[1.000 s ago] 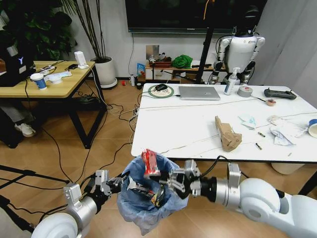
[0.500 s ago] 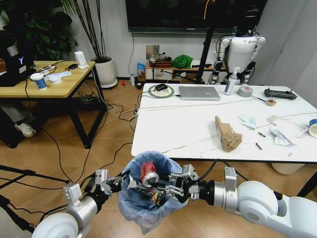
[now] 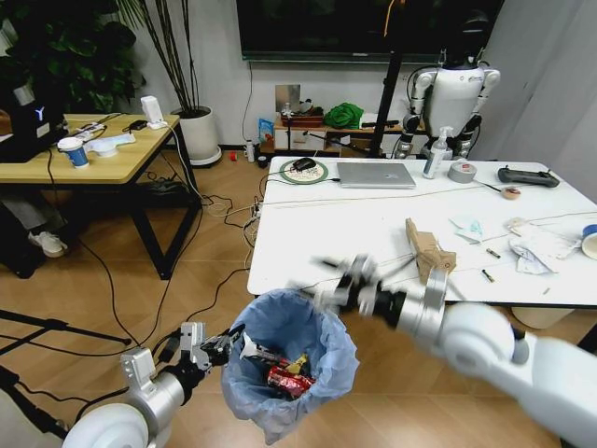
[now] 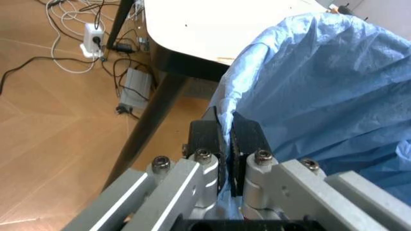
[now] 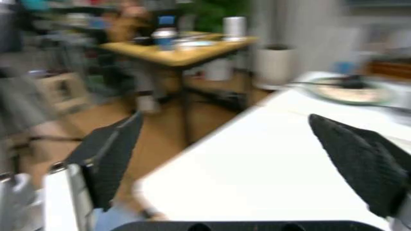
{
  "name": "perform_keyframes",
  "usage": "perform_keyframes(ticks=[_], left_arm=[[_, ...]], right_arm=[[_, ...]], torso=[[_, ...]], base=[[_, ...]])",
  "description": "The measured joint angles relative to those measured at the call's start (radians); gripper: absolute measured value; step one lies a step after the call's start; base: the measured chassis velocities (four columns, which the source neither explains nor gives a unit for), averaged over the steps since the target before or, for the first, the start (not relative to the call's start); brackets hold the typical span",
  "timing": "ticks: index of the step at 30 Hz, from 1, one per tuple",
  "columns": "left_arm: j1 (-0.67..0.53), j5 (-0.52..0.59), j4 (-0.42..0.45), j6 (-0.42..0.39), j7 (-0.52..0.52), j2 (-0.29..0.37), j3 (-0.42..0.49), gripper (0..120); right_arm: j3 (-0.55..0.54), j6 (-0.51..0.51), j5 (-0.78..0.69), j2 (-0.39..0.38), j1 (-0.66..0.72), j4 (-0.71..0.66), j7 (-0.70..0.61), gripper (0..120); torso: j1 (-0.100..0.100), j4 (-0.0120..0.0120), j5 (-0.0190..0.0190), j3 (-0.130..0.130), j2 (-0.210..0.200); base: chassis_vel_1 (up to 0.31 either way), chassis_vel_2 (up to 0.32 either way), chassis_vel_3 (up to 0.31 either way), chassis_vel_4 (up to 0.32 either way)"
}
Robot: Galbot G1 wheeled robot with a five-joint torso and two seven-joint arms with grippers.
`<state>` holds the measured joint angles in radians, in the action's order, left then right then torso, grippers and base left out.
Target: Pick up the trash bin and place the trash from the table into it.
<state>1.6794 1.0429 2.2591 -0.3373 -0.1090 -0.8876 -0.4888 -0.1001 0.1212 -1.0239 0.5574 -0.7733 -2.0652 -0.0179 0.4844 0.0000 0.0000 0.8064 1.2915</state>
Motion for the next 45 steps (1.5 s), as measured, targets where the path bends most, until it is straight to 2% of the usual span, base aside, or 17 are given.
perform_keyframes(ticks=[2,10,17,21,27,31,38,45], left_arm=[[0.003,-0.004,0.003,0.001,0.002,-0.004,-0.002,0],[0.007,-0.012,0.013,0.003,0.005,-0.01,-0.008,0],[0.009,-0.015,0.013,0.005,0.008,-0.013,-0.011,0],[0.009,-0.015,0.014,0.005,0.009,-0.011,-0.012,0],[0.002,-0.015,0.008,0.006,0.012,-0.011,-0.009,0],[0.002,-0.016,0.004,0.007,0.015,-0.011,-0.008,0],[0.0,-0.015,0.003,0.008,0.016,-0.008,-0.008,0],[0.009,-0.013,0.007,0.009,0.015,-0.003,-0.013,0]], right_arm=[[0.048,0.009,0.036,0.017,-0.011,0.061,-0.074,99],[0.168,0.072,0.087,0.113,-0.034,0.222,-0.259,100],[0.26,0.115,0.071,0.113,-0.128,0.236,-0.304,100],[0.307,0.122,0.065,0.113,-0.175,0.236,-0.307,100],[0.454,0.119,0.038,0.138,-0.304,0.239,-0.267,100],[0.491,0.11,0.031,0.157,-0.348,0.245,-0.245,100],[0.498,0.093,0.034,0.203,-0.388,0.261,-0.205,100],[0.454,0.072,0.06,0.236,-0.385,0.301,-0.164,100]], torso=[[0.0,-0.0001,0.0,0.0,0.0],[0.0,0.0002,0.0003,0.0,0.0],[0.0,0.0,0.0001,0.0,0.0],[0.0,-0.0001,0.0002,0.0,0.0],[0.0,-0.0001,-0.0002,0.0,0.0],[0.0,0.0,-0.0001,0.0,0.0],[0.0,0.0001,-0.0001,0.0,0.0],[0.0,0.0001,-0.0001,0.0,0.0]], base=[[0.0,0.0,0.0,0.0],[0.0,0.0,0.0,0.0],[0.0,0.0,0.0,0.0],[0.0,0.0,0.0,0.0],[0.0,0.0,0.0,0.0],[0.0,0.0,0.0,0.0],[0.0,0.0,0.0,0.0],[0.0,0.0,0.0,0.0]])
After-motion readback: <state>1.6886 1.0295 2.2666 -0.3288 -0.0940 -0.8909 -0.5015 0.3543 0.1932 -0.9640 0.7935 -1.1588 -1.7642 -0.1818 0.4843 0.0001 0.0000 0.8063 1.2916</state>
